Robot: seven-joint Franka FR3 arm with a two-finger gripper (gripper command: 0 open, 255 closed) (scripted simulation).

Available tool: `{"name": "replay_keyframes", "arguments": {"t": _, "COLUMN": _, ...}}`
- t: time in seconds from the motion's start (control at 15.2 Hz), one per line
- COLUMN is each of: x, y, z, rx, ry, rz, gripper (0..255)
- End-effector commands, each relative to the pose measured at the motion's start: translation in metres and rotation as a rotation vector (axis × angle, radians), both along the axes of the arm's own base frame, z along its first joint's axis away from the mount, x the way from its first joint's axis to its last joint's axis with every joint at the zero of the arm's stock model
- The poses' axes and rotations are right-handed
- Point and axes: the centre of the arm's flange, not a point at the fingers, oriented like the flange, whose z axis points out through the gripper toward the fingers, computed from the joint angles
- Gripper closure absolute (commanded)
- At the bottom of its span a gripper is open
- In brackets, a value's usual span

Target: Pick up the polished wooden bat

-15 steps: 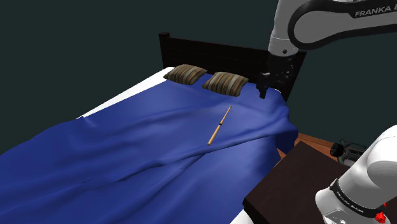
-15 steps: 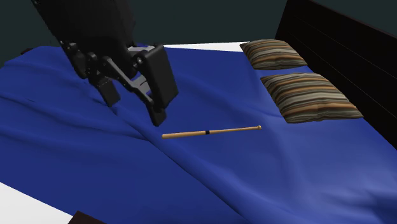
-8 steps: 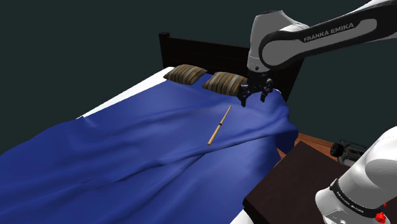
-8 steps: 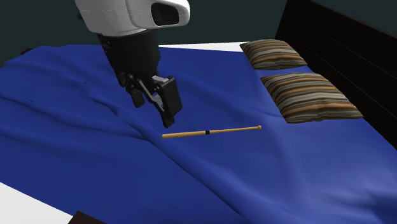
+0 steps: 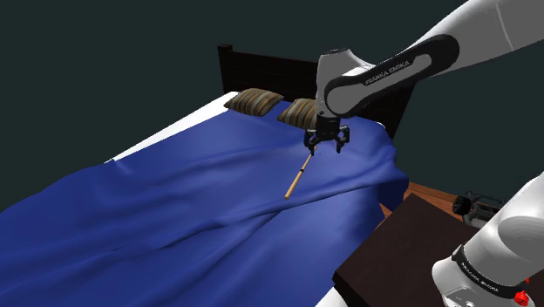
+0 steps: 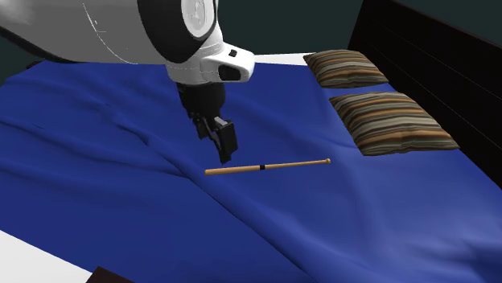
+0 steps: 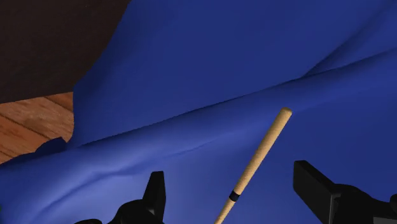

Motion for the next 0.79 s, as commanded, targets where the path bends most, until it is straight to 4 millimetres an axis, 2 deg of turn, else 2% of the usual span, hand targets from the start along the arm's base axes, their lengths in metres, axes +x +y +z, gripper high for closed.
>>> {"name": "replay_keyframes", "arguments": {"t": 0.0, "x": 0.018, "y": -0.003, "z": -0.022, "rx": 0.001, "ry": 0.001, "rz": -0.059, "gripper": 0}}
{"name": "replay_keyframes", "arguments": {"t": 0.73, "x": 0.109, "y": -0.029, "z": -0.135, "rx": 0.003, "ry": 0.005, "rz": -0.366, "gripper": 0}}
